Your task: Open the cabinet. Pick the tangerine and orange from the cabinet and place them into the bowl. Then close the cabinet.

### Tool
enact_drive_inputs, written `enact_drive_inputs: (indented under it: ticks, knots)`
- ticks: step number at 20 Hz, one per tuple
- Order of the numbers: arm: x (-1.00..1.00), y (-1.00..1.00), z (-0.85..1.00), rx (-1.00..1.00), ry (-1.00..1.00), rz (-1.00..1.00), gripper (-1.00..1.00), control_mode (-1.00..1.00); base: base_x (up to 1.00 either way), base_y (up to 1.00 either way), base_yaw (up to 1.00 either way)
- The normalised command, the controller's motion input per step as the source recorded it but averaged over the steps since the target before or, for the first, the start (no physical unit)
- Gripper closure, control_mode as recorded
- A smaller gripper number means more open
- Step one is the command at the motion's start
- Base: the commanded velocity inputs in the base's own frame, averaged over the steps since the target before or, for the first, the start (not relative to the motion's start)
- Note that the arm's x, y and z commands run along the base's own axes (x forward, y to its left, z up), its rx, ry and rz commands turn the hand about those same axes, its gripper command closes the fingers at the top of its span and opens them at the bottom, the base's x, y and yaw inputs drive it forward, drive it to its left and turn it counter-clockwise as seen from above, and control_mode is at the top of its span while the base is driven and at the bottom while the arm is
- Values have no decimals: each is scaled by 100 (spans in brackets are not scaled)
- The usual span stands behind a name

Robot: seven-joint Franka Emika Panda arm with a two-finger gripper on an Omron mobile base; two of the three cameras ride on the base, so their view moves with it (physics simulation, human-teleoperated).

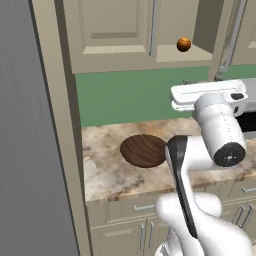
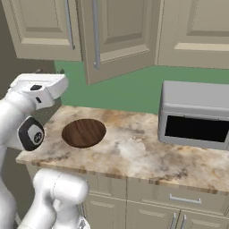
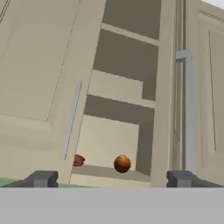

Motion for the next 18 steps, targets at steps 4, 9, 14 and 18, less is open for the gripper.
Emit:
enact_drive_inputs:
  ticks: [4,9,14,18]
  knots:
    - [-2,-9,0,-1,1,-84,-100,-100,0,0,0]
    - [6,-46,0,2,3,-85,-100,-100,0,0,0]
    - [95,2,0,0,7,-28,-100,-100,0,0,0]
    - [99,-4,0,0,20,0,-100,-100,0,0,0]
